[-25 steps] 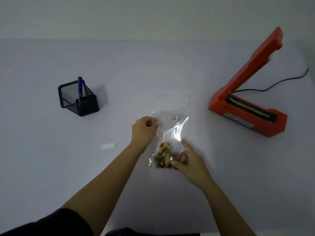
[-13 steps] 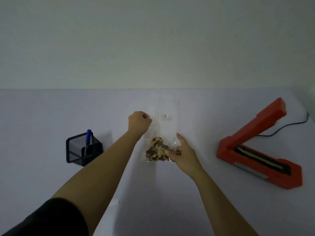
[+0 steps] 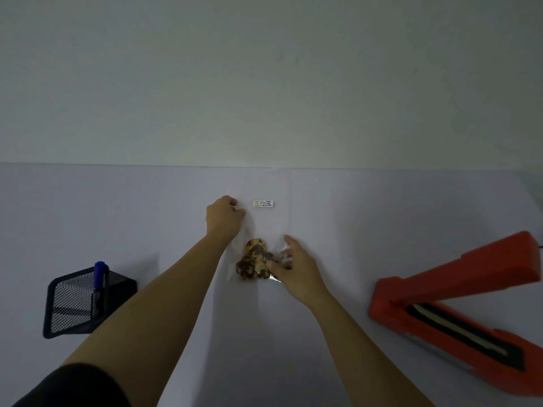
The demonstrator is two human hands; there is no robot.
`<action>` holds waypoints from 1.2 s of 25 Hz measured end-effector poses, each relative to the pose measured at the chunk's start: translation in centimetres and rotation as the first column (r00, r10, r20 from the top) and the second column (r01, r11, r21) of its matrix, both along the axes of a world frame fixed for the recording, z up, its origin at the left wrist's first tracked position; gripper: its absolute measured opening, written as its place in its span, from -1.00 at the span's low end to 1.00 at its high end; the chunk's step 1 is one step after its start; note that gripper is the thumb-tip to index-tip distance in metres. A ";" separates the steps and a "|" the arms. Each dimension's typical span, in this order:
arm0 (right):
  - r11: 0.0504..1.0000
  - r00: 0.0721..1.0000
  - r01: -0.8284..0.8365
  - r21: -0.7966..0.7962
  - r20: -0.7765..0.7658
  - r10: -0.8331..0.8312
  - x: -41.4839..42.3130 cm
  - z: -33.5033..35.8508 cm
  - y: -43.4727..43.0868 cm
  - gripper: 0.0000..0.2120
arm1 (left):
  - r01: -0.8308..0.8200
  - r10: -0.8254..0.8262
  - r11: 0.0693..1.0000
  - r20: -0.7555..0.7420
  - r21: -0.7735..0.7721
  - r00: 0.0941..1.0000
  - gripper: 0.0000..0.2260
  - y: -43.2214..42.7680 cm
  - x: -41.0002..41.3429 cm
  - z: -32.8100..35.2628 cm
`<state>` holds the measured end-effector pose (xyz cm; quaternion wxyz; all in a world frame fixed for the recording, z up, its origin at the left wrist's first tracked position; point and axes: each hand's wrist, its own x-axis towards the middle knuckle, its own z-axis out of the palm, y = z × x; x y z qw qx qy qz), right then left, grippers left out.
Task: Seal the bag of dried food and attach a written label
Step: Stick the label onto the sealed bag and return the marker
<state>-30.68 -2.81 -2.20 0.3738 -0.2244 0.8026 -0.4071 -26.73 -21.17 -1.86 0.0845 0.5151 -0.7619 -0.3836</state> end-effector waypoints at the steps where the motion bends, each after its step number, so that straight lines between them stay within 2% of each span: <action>1: 1.000 1.000 -0.003 0.014 -0.031 0.003 -0.1 -0.2 -0.1 -0.33 | -0.003 0.003 1.000 0.003 -0.008 1.000 -0.71 0.0 -0.1 -0.2; 4: 0.998 0.995 -0.021 0.055 -0.099 0.027 -0.2 -0.7 -0.4 -0.37 | -0.006 0.006 1.000 0.004 -0.011 1.000 -0.71 0.0 -0.2 -0.3; 7: 0.995 0.982 -0.038 0.095 -0.180 0.055 0.1 -0.7 -0.4 -0.37 | 0.050 -0.049 0.999 0.035 -0.020 0.998 -0.56 0.4 0.3 0.4; 9: 0.991 0.953 -0.029 0.131 -0.297 0.068 0.6 -0.5 -0.2 -0.35 | 0.111 -0.108 0.993 0.069 -0.041 0.992 -0.45 0.9 1.1 1.7; 11: 0.987 0.883 -0.028 0.155 -0.459 0.098 1.4 0.2 0.1 -0.35 | 0.132 -0.131 0.988 0.023 -0.084 0.991 -0.43 1.5 2.9 4.4; 13: 0.991 0.788 -0.061 0.122 -0.603 0.123 2.8 0.6 0.4 -0.42 | 0.097 -0.117 0.970 -0.081 -0.223 0.990 -0.48 2.6 6.3 7.9; 15: 0.988 0.719 -0.119 0.096 -0.678 0.153 5.1 0.6 0.6 -0.50 | -0.015 -0.058 0.912 -0.166 -0.410 0.984 -0.51 3.7 11.3 10.6; 17: 0.972 0.657 -0.186 0.144 -0.717 0.232 7.4 0.0 0.9 -0.51 | -0.127 0.059 0.849 -0.146 -0.514 0.988 -0.46 4.3 16.6 11.7; 18: 0.959 0.634 -0.223 0.176 -0.721 0.280 8.6 -0.4 1.1 -0.52 | -0.152 0.141 0.847 -0.062 -0.509 0.988 -0.38 4.2 19.1 11.4; 20: 0.933 0.614 -0.274 0.232 -0.705 0.356 10.7 -1.2 1.8 -0.56 | -0.162 0.241 0.901 0.155 -0.401 0.958 -0.17 3.6 22.6 9.8; 21: 0.926 0.614 -0.281 0.252 -0.695 0.376 11.4 -1.6 2.1 -0.58 | -0.162 0.251 0.927 0.237 -0.339 0.939 -0.12 3.2 23.5 8.9; 23: 0.920 0.630 -0.269 0.285 -0.670 0.392 12.5 -2.2 2.6 -0.55 | -0.151 0.226 0.956 0.302 -0.253 0.926 -0.11 2.8 24.3 7.4; 24: 0.919 0.632 -0.258 0.298 -0.667 0.394 12.7 -2.5 2.8 -0.54 | -0.153 0.215 0.962 0.283 -0.224 0.935 -0.15 2.5 24.3 6.9; 28: 0.904 0.618 -0.232 0.359 -0.663 0.422 12.8 -3.2 2.9 -0.44 | -0.207 0.215 0.971 0.054 -0.119 0.975 -0.23 1.6 23.7 6.4; 30: 0.904 0.618 -0.212 0.371 -0.666 0.418 12.6 -3.5 3.0 -0.41 | -0.170 0.168 0.980 -0.032 -0.103 0.985 -0.23 1.4 21.7 7.2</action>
